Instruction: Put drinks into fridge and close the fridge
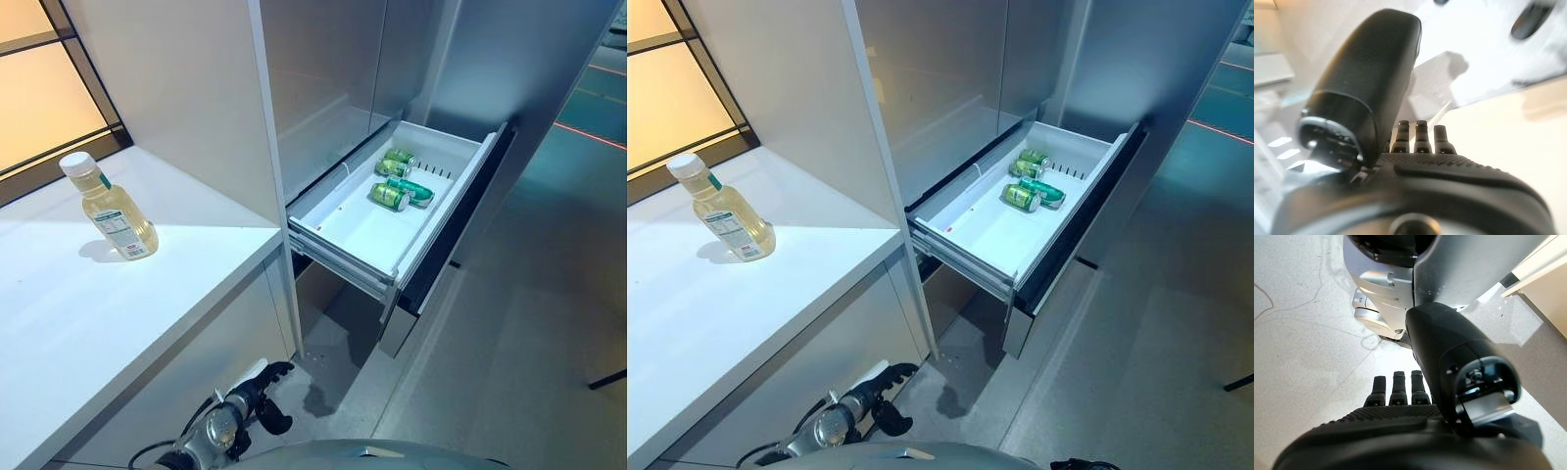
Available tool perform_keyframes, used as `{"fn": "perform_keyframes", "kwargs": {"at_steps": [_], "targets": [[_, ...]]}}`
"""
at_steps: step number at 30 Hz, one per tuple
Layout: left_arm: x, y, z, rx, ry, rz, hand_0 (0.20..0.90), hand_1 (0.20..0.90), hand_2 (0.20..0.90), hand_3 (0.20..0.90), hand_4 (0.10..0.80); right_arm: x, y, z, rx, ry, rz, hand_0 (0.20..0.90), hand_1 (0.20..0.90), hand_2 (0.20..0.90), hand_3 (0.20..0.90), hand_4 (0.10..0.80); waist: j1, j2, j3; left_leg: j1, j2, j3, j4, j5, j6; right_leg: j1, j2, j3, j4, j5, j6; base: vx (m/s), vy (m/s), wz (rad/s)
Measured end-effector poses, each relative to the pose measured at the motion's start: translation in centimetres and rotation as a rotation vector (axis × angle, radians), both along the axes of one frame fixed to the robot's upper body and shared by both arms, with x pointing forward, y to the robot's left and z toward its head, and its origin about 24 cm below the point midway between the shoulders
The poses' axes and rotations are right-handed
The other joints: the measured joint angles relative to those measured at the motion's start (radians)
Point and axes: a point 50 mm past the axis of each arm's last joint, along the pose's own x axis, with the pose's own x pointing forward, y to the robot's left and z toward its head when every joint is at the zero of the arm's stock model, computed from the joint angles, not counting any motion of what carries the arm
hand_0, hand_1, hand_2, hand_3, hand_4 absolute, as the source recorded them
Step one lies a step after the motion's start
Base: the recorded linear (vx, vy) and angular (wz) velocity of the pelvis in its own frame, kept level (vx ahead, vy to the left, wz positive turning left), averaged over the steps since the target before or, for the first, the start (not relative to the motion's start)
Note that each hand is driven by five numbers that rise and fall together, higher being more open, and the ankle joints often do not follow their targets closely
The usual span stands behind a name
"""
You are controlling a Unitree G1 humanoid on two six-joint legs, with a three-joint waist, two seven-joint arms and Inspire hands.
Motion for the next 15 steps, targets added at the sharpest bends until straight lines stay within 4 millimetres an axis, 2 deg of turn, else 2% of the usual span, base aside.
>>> {"fn": "perform_keyframes", "kwargs": {"at_steps": [9,12,15], "targets": [[4.8,-0.3,4.3,0.033,-0.228,-0.127,0.900,0.900,0.900,0.900,0.800,0.9,-0.3,0.2,-0.002,-0.005,0.021,0.900,0.900,0.900,0.900,0.800,-0.014,0.012,0.008,-0.001,0.001,0.000,0.003,0.000,0.000,-0.002,0.001,0.003,0.000,0.000,0.000,0.000,0.000,0.00],[5.9,-0.8,5.6,-0.002,-0.272,-0.143,0.900,0.900,0.900,0.900,0.800,0.9,-0.5,0.3,-0.008,-0.006,0.021,0.900,0.900,0.900,0.900,0.800,-0.014,0.019,0.009,-0.001,0.001,0.000,0.003,0.000,0.000,-0.002,0.001,0.003,0.000,0.001,-0.001,-0.045,-0.007,0.00],[6.0,-1.5,6.2,-0.032,-0.287,-0.165,0.900,0.900,0.900,0.900,0.800,1.0,-0.5,0.3,-0.011,-0.007,0.029,0.900,0.900,0.900,0.900,0.800,-0.013,0.022,0.008,-0.003,0.002,-0.001,0.000,0.000,0.000,-0.004,0.002,0.002,0.000,0.001,-0.001,-0.030,-0.007,0.00]]}}
